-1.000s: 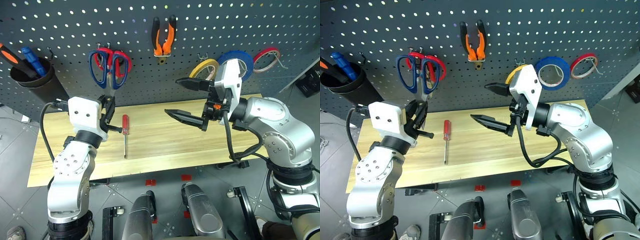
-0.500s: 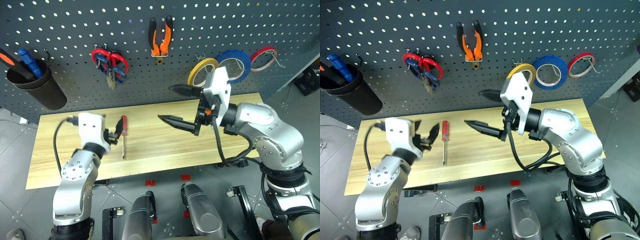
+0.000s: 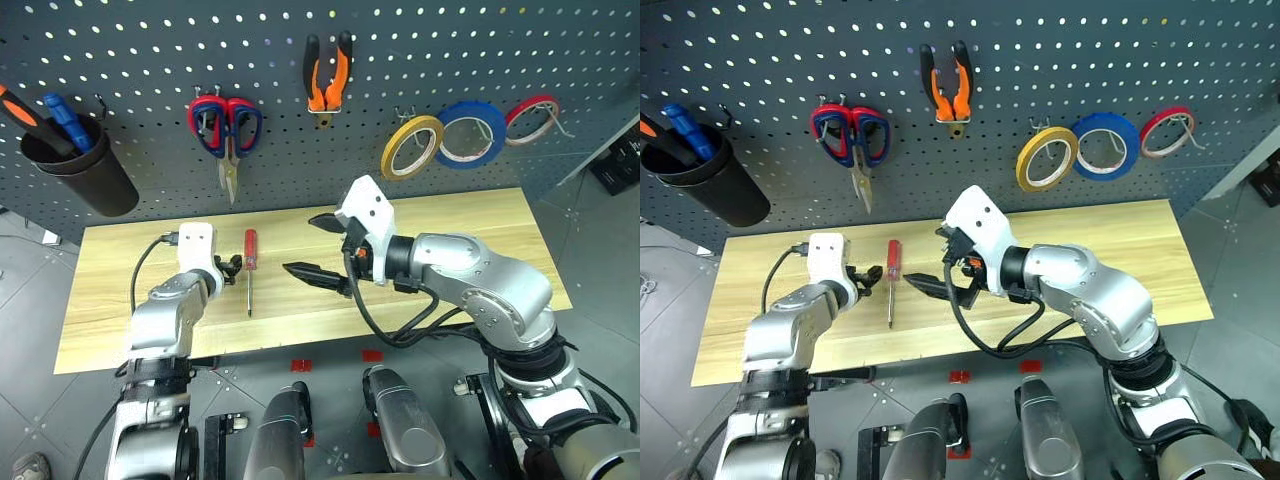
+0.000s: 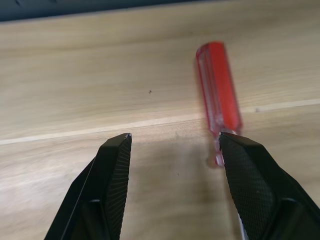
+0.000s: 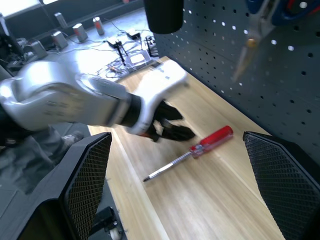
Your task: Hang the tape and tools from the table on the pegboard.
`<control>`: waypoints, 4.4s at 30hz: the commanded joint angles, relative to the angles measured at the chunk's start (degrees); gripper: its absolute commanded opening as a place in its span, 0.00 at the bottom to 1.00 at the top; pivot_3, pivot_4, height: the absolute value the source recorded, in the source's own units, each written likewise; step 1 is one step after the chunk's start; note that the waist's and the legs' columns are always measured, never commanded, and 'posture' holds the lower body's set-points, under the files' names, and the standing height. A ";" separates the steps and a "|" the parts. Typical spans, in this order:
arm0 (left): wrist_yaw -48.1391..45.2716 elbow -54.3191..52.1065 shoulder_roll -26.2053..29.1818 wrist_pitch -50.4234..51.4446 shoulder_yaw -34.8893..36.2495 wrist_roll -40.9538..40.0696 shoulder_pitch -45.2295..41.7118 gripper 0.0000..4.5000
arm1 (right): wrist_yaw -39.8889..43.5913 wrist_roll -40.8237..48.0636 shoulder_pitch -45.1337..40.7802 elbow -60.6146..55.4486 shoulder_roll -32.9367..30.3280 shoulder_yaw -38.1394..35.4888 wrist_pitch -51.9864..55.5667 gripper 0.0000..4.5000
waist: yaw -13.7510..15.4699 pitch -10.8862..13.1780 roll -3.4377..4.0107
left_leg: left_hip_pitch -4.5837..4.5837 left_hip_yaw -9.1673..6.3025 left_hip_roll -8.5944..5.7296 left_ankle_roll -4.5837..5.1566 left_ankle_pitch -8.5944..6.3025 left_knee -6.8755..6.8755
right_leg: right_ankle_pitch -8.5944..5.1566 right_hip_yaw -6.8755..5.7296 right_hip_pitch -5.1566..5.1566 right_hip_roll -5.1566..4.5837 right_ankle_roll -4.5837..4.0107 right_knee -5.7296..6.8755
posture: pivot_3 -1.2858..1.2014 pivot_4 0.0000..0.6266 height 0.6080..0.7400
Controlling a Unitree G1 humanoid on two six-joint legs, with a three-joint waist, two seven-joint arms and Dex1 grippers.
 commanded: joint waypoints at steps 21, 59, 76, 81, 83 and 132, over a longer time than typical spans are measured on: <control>0.31 -10.59 -2.23 3.10 -3.40 -0.17 0.43 1.00 | 0.47 2.18 -0.37 -4.80 0.86 -1.39 2.32 1.00 | 0.14 0.02 0.01 | 0.00 -0.01 -0.01 0.00 0.00 -0.02 | 0.02 0.03 0.03 -0.02 0.03 -0.05 | 0.38 0.61 1.00; -7.85 -53.84 6.09 4.09 12.15 -7.12 28.62 0.19 | -1.20 -8.22 -6.09 -6.02 0.09 -0.33 -5.44 1.00 | -0.14 -0.10 -0.10 | -0.04 0.02 0.00 -0.10 0.05 -0.11 | 0.02 0.11 -0.08 -0.03 0.02 -0.12 | 0.39 0.49 1.00; -6.50 -39.52 23.01 -7.19 26.12 -14.95 -5.42 0.19 | 1.84 -6.02 -10.82 -0.41 2.38 -7.06 -12.06 1.00 | -0.57 -1.05 -0.37 | -0.04 0.01 -0.03 -0.41 0.25 -0.13 | 0.10 -0.01 -0.18 0.01 -0.10 -0.01 | 0.41 0.39 1.00; -6.74 -28.83 22.59 -23.17 23.68 -8.29 -4.59 0.19 | 1.57 -7.45 -11.18 0.55 3.63 -5.35 -13.79 1.00 | -0.97 -1.22 -0.41 | -0.05 0.00 -0.02 -0.44 0.27 -0.13 | 0.11 -0.02 -0.24 0.01 -0.12 0.01 | 0.40 0.39 1.00; -5.79 -24.40 21.51 -28.33 23.29 -7.08 -5.52 0.19 | 1.52 -7.81 -11.28 0.94 4.06 -4.92 -14.40 1.00 | -1.11 -1.32 -0.41 | -0.05 -0.01 -0.03 -0.45 0.27 -0.13 | 0.13 -0.02 -0.25 0.00 -0.16 0.00 | 0.40 0.38 1.00; 8.86 -50.75 -5.56 -16.83 15.27 -7.10 39.68 0.89 | -3.06 -20.37 23.31 22.73 5.44 -8.68 -45.66 1.00 | 0.39 -10.39 -0.10 | 0.72 0.03 -0.18 -0.18 -0.09 -0.34 | 0.14 0.31 0.35 0.10 -0.26 -0.08 | 0.45 0.15 1.00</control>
